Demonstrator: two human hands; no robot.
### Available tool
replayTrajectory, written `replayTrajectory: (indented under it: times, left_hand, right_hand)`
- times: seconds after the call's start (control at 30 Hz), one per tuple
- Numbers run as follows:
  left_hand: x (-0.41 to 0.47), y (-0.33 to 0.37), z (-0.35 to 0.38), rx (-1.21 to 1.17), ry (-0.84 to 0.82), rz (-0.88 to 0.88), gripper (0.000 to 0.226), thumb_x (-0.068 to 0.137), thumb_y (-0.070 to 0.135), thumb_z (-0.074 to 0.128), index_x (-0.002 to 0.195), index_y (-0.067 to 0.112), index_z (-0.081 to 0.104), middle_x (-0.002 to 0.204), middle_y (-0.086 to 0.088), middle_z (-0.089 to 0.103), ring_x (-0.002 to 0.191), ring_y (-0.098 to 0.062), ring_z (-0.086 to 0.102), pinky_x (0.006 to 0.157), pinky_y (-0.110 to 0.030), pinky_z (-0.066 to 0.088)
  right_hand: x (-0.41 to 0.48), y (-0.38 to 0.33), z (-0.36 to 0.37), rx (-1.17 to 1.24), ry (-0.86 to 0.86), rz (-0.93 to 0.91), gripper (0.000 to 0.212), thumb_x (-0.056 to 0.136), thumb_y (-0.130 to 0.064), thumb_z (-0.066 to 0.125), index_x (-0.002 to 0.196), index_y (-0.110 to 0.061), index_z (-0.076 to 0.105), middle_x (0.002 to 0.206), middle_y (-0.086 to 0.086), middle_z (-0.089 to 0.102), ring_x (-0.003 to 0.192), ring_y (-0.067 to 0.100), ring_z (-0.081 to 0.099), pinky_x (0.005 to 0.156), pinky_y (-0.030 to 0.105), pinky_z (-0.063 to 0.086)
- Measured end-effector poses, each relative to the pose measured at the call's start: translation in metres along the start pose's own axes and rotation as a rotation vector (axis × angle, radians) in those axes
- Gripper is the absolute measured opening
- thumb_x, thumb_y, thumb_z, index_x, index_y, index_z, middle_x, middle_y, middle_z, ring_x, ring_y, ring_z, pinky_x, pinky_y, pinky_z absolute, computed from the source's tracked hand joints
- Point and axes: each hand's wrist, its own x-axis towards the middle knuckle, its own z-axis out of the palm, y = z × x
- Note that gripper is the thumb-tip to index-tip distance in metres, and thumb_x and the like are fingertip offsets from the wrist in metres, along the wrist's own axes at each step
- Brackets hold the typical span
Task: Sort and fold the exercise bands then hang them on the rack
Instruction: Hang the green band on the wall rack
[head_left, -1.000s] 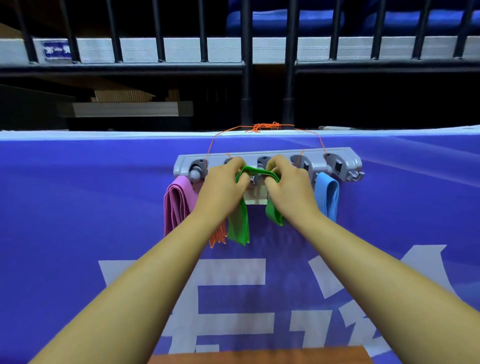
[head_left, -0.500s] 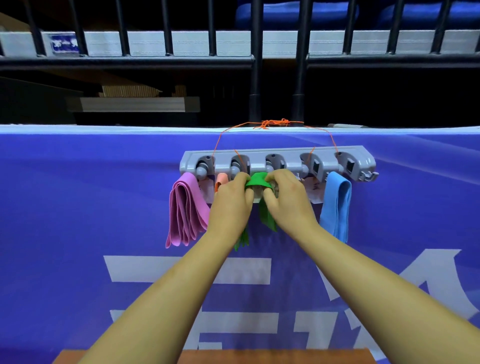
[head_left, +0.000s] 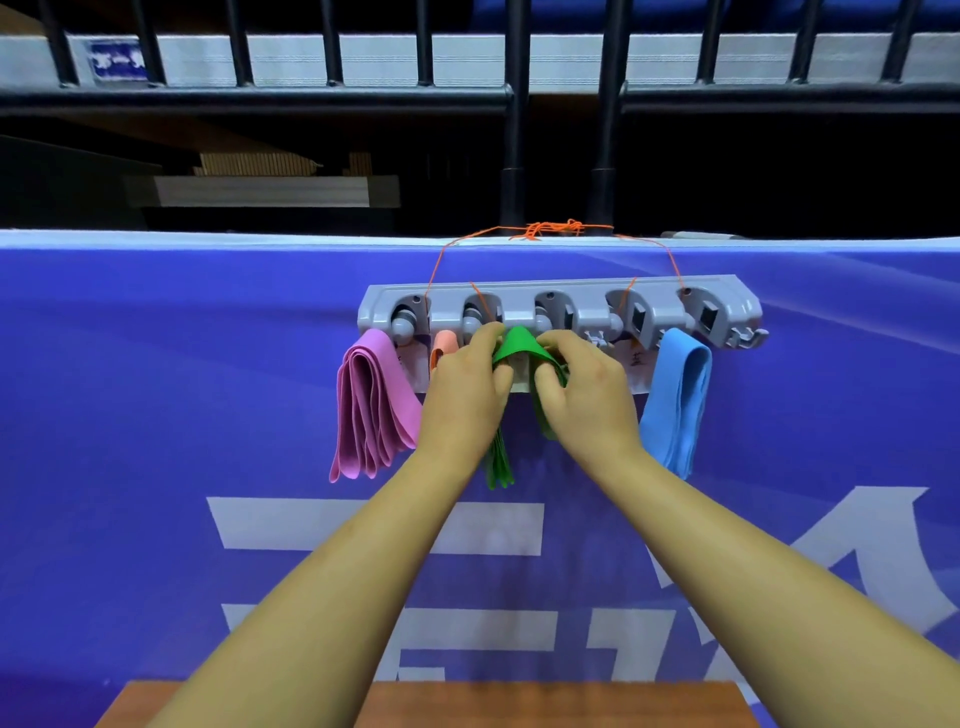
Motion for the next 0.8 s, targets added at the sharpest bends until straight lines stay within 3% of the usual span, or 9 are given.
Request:
replayTrajectory:
  times: [0.07, 0.2, 0.3, 0.43, 0.63, 0.8]
  left_hand:
    - [0.003, 0.003, -0.003, 0.014, 0.052, 0.058, 0.033, 0.087, 0.006, 0.051, 0.115, 0.014, 0.065, 0.068, 0.006, 0.049, 0.091, -0.032, 0.049, 0.073, -0.046, 0.046]
    - [0.007, 0.003, -0.001, 0.003, 0.052, 0.117, 0.028, 0.087, 0.006, 0.049, 0.103, 0.015, 0.070, 0.080, 0.000, 0.066, 0.076, -0.016, 0.042, 0.073, -0.039, 0.043]
    - [0.005, -0.008, 0.006, -0.017, 0.010, 0.144, 0.033, 0.084, 0.007, 0.052, 0.111, 0.015, 0.069, 0.102, 0.000, 0.066, 0.092, -0.015, 0.053, 0.085, -0.035, 0.043]
    - [-0.002, -0.015, 0.007, -0.130, -0.059, 0.097, 0.045, 0.083, 0.005, 0.060, 0.127, 0.014, 0.056, 0.117, -0.001, 0.061, 0.110, -0.017, 0.056, 0.097, -0.031, 0.045]
    - [-0.012, -0.018, 0.010, -0.249, -0.041, 0.069, 0.037, 0.087, 0.008, 0.060, 0.123, 0.015, 0.060, 0.118, 0.002, 0.064, 0.107, -0.011, 0.061, 0.097, -0.032, 0.049]
    - [-0.031, -0.021, 0.007, -0.254, -0.104, 0.048, 0.042, 0.090, 0.014, 0.055, 0.131, 0.021, 0.057, 0.124, 0.008, 0.064, 0.114, -0.005, 0.059, 0.099, -0.027, 0.047]
  right_hand:
    - [-0.002, -0.001, -0.001, -0.058, 0.061, -0.037, 0.025, 0.084, -0.013, 0.055, 0.105, -0.011, 0.068, 0.095, 0.003, 0.069, 0.086, 0.025, 0.062, 0.071, 0.035, 0.048]
    - [-0.004, -0.001, 0.002, -0.005, 0.054, -0.017, 0.018, 0.082, -0.008, 0.057, 0.098, -0.009, 0.066, 0.097, 0.003, 0.064, 0.087, 0.021, 0.059, 0.071, 0.038, 0.050]
    - [-0.007, 0.002, 0.007, 0.053, -0.031, 0.010, 0.024, 0.083, -0.010, 0.057, 0.106, -0.011, 0.065, 0.101, 0.002, 0.065, 0.091, 0.021, 0.061, 0.078, 0.044, 0.052]
    - [-0.012, 0.003, 0.003, 0.168, -0.036, 0.047, 0.028, 0.087, -0.012, 0.058, 0.114, -0.018, 0.058, 0.105, -0.004, 0.067, 0.096, 0.015, 0.064, 0.084, 0.038, 0.053]
    - [-0.021, 0.009, -0.002, 0.130, -0.072, 0.036, 0.024, 0.092, -0.015, 0.055, 0.114, -0.018, 0.064, 0.100, -0.003, 0.071, 0.090, 0.017, 0.065, 0.080, 0.041, 0.052]
    - [-0.044, 0.004, -0.003, 0.148, -0.160, 0.132, 0.030, 0.091, -0.023, 0.055, 0.120, -0.021, 0.063, 0.111, -0.006, 0.070, 0.103, 0.012, 0.064, 0.090, 0.034, 0.052]
